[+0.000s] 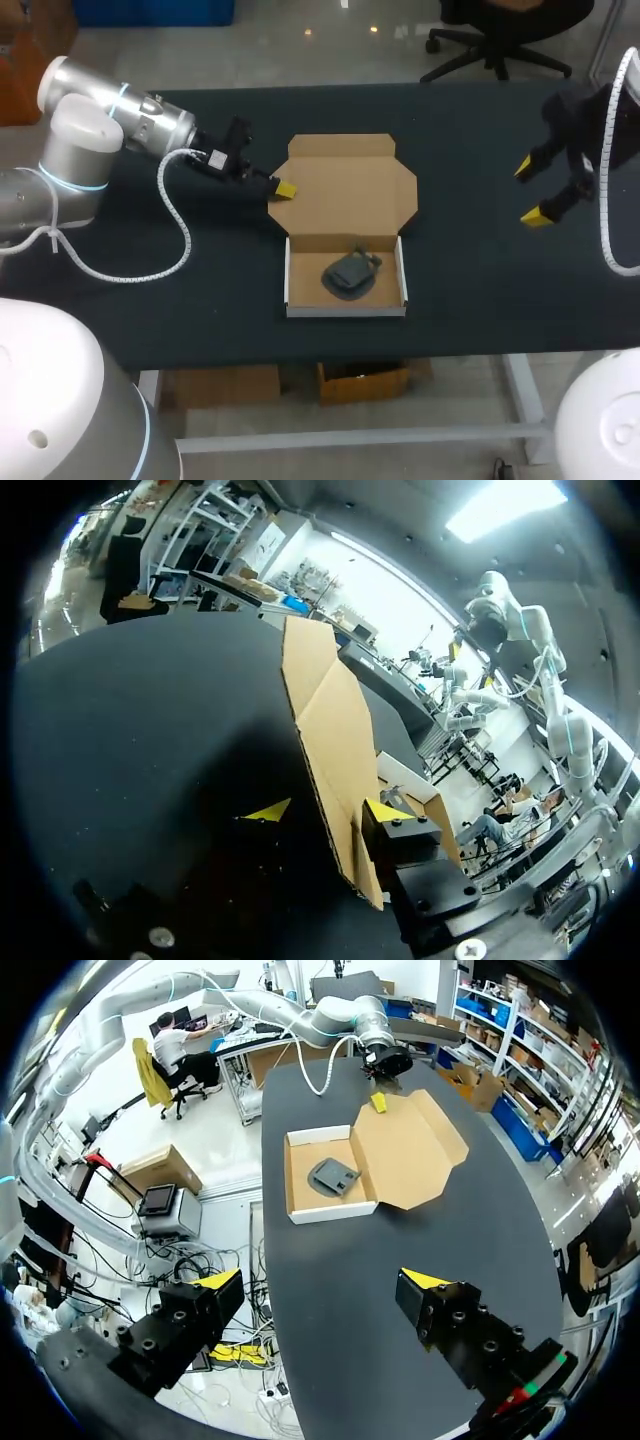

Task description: Assemble the packaging by folding the flat box into shape, placing the metal phone stand inside, and closing the box properly

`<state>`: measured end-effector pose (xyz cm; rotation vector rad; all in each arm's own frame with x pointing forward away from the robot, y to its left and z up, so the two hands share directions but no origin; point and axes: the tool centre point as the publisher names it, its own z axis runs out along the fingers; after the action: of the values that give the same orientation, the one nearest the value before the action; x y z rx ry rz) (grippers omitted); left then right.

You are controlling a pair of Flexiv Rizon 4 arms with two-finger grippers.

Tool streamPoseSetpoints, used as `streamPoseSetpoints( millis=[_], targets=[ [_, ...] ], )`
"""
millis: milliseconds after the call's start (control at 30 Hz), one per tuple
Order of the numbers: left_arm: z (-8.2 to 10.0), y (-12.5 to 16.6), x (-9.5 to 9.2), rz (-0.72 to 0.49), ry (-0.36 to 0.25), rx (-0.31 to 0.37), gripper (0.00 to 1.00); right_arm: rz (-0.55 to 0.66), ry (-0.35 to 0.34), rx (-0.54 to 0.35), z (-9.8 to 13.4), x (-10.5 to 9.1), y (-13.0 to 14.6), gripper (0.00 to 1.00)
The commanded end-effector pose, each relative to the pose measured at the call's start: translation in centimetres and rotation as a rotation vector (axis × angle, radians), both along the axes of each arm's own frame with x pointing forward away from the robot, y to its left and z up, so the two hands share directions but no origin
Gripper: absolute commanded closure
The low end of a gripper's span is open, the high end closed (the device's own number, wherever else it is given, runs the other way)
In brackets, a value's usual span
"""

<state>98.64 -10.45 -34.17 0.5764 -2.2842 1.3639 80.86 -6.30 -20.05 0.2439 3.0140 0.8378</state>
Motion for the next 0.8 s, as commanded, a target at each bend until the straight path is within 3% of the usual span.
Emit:
streamPoseSetpoints(
  millis=[33, 567, 667, 800],
  targets=[
    [-0.1, -0.2, 0.0, -0.016, 0.012, -0.009, 0.61, 0.0, 0.002, -0.005, 0.0, 0.0, 0.1, 0.0],
    [0.1, -0.8, -1.3, -0.052, 0.055, 0.052, 0.86, 0.008, 0.006, -0.014, 0.0, 0.2, 0.4, 0.0],
    [0.2, -0.9, -1.5, -0.056, 0.061, 0.056, 0.98, 0.007, 0.008, -0.015, -0.1, 0.2, 0.4, 0.0],
    [0.2, -0.9, -1.6, -0.063, 0.076, 0.065, 0.98, 0.006, 0.009, -0.014, -0.1, 0.2, 0.4, 0.0]
  ],
)
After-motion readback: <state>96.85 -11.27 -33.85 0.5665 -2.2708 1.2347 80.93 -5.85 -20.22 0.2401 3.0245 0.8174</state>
